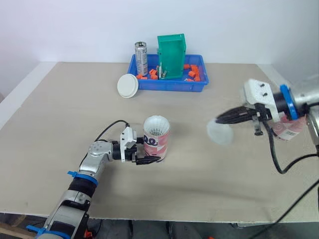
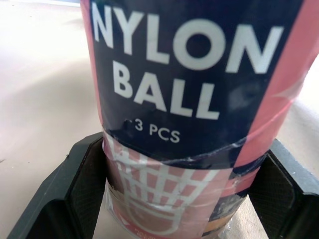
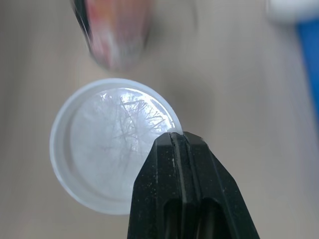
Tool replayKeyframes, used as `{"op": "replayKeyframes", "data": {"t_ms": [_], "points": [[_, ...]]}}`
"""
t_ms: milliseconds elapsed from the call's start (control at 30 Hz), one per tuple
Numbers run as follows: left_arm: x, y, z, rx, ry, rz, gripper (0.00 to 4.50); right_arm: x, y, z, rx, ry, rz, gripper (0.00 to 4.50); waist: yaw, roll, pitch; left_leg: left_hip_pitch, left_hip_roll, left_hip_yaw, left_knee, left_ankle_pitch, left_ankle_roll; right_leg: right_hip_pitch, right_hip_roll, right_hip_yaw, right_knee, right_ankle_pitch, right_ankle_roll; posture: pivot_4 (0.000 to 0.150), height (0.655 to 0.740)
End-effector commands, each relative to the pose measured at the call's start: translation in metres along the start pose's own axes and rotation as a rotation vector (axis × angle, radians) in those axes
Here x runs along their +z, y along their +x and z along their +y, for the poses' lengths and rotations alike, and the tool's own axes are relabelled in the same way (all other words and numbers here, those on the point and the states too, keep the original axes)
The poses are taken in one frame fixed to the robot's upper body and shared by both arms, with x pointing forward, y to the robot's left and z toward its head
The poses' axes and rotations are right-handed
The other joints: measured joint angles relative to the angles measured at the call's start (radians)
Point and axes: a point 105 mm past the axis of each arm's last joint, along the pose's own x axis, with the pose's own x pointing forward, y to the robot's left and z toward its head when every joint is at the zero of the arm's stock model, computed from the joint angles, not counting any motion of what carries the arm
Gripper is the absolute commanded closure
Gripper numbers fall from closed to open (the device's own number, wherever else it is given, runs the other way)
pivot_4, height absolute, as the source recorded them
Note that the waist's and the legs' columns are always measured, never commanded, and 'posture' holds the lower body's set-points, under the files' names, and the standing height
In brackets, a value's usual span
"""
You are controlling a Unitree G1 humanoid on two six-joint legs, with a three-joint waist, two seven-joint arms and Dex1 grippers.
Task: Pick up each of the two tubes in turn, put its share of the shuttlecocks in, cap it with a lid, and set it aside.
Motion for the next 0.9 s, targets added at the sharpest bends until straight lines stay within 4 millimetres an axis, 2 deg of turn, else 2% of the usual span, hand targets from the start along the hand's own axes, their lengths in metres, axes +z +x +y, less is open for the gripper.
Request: {"op": "replayKeyframes", "data": {"t_ms": [33, 167, 233, 433, 600, 900], "points": [[-0.019, -0.005, 0.000, -0.008, -0.039, 0.101, 0.67, 0.039, 0.008, -0.001, 0.059, -0.163, -0.043, 4.48, -0.001, 0.000, 0.000, 0.000, 0.000, 0.001, 0.000, 0.000, 0.000, -0.001, 0.000, 0.000, 0.000, 0.000, 0.000, 0.150, 0.7362], [-0.018, -0.004, 0.002, -0.023, -0.027, 0.111, 0.67, 0.068, 0.032, -0.004, 0.147, -0.351, -0.052, 4.48, -0.003, 0.000, 0.000, 0.000, 0.001, 0.001, 0.000, 0.000, 0.000, -0.002, 0.000, 0.000, 0.000, 0.001, -0.001, 0.150, 0.7362], [-0.018, -0.004, 0.004, -0.023, -0.023, 0.116, 0.67, 0.074, 0.043, -0.008, 0.177, -0.406, -0.046, 4.48, -0.001, 0.000, 0.000, -0.001, 0.001, 0.000, 0.000, 0.000, 0.000, -0.002, 0.000, -0.001, 0.000, 0.001, -0.001, 0.150, 0.7362], [-0.020, -0.005, 0.001, -0.041, -0.024, 0.129, 0.67, 0.090, 0.061, -0.017, 0.217, -0.507, -0.064, 4.48, -0.002, 0.000, 0.000, -0.002, 0.001, 0.001, 0.000, 0.000, 0.000, -0.003, 0.000, -0.001, 0.000, 0.001, -0.001, 0.150, 0.7362], [-0.018, -0.005, 0.001, -0.050, -0.022, 0.128, 0.67, 0.095, 0.069, -0.022, 0.235, -0.556, -0.062, 4.48, -0.002, 0.000, 0.000, -0.002, 0.001, 0.000, -0.001, 0.000, 0.000, -0.003, 0.001, -0.002, 0.000, 0.001, -0.002, 0.150, 0.7362], [-0.017, -0.006, 0.001, -0.057, -0.022, 0.132, 0.67, 0.107, 0.072, -0.029, 0.235, -0.600, -0.074, 4.48, -0.002, 0.000, 0.000, -0.002, 0.002, 0.000, -0.002, 0.000, 0.000, -0.003, 0.001, -0.002, 0.000, 0.000, -0.003, 0.150, 0.7362]]}}
